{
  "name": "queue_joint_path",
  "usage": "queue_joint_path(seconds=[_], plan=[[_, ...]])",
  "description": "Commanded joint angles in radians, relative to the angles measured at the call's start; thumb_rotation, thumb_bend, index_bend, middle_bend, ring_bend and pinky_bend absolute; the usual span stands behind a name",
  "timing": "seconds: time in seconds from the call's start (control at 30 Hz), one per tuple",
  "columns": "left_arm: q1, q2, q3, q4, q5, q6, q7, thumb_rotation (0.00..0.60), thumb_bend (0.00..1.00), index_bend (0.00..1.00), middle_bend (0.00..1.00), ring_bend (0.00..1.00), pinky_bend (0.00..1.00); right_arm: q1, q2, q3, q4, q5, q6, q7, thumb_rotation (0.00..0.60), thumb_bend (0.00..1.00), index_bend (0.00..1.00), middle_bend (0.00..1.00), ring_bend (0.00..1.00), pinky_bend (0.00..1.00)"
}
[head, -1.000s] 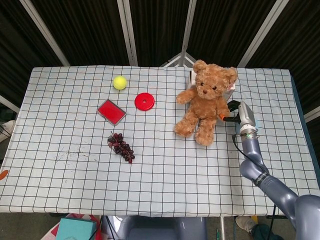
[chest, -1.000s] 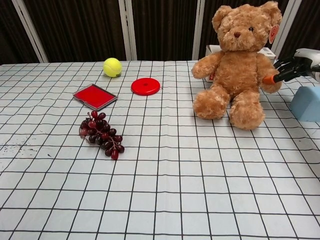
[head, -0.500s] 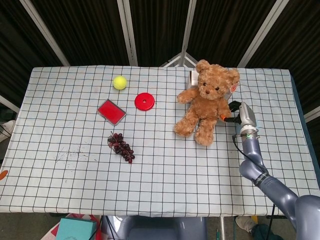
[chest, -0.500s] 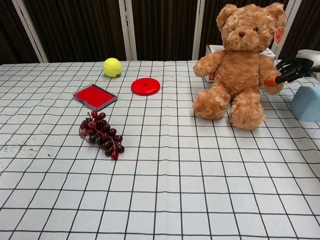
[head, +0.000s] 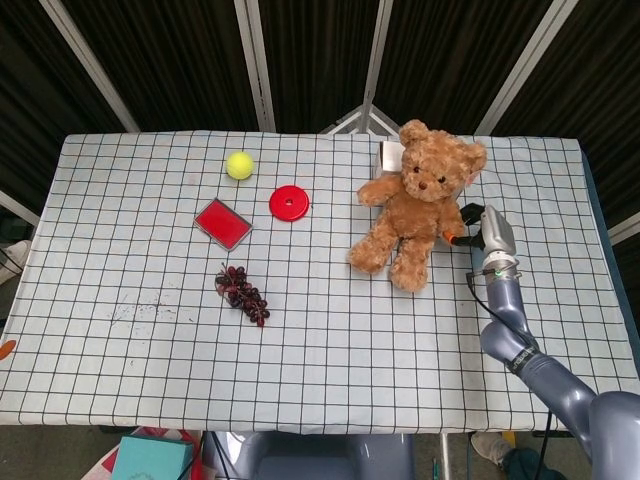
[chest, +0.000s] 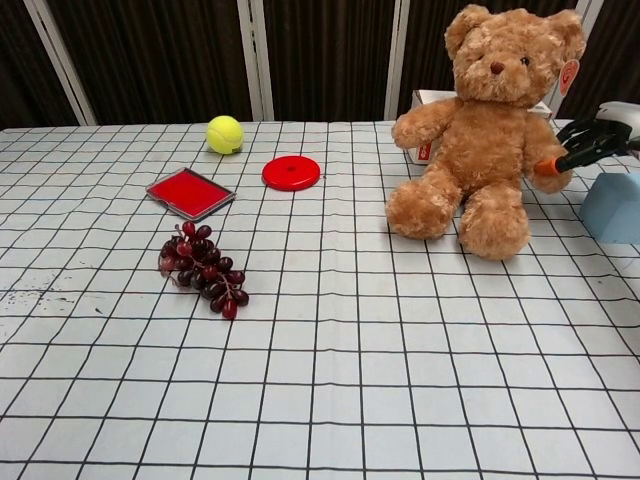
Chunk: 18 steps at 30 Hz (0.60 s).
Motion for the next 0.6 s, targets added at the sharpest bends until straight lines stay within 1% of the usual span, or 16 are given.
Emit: queue_joint_path(seconds=[0.03, 0.27, 0.5, 0.6], plan=[[0.001, 0.000, 0.000, 0.000, -0.001, 0.001, 0.000, 0.600, 0.20, 0.24, 0.07, 0.02, 0.19, 0.002, 0.002, 0.005, 0.000, -0.004, 0.005, 0.003, 0.600, 0.27, 0.52, 0.51, 0.39, 0.19], [-0.003, -0.002, 0.001, -0.001, -0.003, -0.005, 0.007, 0.600, 0.20, 0.24, 0.07, 0.02, 0.19, 0.000, 0.016, 0.016, -0.029, -0.017, 0.026, 0.006, 0.600, 0.27, 0.52, 0.51, 0.39, 0.19], [-0.001, -0.001, 0.000, -0.002, -0.003, 0.000, 0.006, 0.600, 0.20, 0.24, 0.07, 0.02, 0.19, -0.006, 0.010, 0.006, -0.015, -0.006, -0.001, 0.001, 0.600, 0.27, 0.52, 0.51, 0.39, 0.17], [0.000, -0.001, -0.001, -0.001, -0.005, 0.001, 0.005, 0.600, 0.20, 0.24, 0.07, 0.02, 0.19, -0.003, 0.009, 0.010, -0.010, -0.009, -0.002, 0.006, 0.600, 0.27, 0.52, 0.51, 0.39, 0.17]])
